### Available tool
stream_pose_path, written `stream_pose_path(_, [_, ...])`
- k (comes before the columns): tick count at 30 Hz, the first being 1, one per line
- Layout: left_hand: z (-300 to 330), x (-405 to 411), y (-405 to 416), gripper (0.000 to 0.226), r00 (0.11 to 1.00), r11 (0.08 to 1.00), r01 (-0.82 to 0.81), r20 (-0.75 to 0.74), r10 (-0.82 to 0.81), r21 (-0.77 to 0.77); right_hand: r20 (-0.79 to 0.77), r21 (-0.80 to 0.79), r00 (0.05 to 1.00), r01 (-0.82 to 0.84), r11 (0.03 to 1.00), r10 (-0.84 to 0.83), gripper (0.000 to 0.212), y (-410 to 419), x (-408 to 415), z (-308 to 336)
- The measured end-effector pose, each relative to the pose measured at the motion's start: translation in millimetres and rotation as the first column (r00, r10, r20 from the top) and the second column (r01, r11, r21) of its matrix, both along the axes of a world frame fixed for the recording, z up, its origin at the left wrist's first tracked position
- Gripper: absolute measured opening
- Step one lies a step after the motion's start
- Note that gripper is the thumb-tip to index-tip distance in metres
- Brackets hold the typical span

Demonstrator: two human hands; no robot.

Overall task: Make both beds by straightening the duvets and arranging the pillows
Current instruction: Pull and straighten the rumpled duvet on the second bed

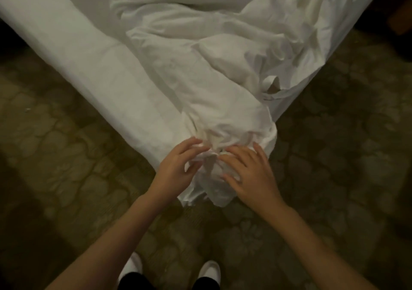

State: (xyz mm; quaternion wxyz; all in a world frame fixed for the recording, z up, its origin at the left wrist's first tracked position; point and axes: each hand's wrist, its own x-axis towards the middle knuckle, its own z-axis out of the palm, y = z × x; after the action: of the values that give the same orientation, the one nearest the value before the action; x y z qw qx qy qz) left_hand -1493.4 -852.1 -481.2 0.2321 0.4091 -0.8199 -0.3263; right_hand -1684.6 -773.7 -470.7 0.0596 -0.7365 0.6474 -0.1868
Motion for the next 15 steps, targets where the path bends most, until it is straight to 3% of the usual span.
stream_pose_path(3, [0.7, 20.5, -0.6, 0.036, 0.998, 0.998, -0.058, 0.006, 0.058, 0.005, -0.034, 0.174, 0.997, 0.072, 0.982, -0.067, 0.047, -1.3, -1.2, -20.5])
stream_pose_path(6, [2.5, 38.2, -12.5, 0.037, 0.995, 0.998, -0.058, 0.082, 0.055, 0.032, -0.019, 0.221, 0.991, 0.13, 0.967, -0.129, 0.048, -2.6, -1.4, -21.0])
stream_pose_path(12, [21.4, 58.8, -66.1, 0.034, 0.998, 0.997, -0.056, 0.022, 0.055, 0.053, 0.047, -0.063, 0.975, 0.22, 0.974, -0.217, 0.054, -27.6, 49.3, 9.0])
stream_pose_path(15, [30.7, 72.3, -108.1, 0.031, 1.0, 0.999, -0.011, 0.008, 0.011, 0.041, 0.071, -0.124, 0.95, 0.31, 0.943, -0.303, 0.046, -65.5, 81.6, 20.0])
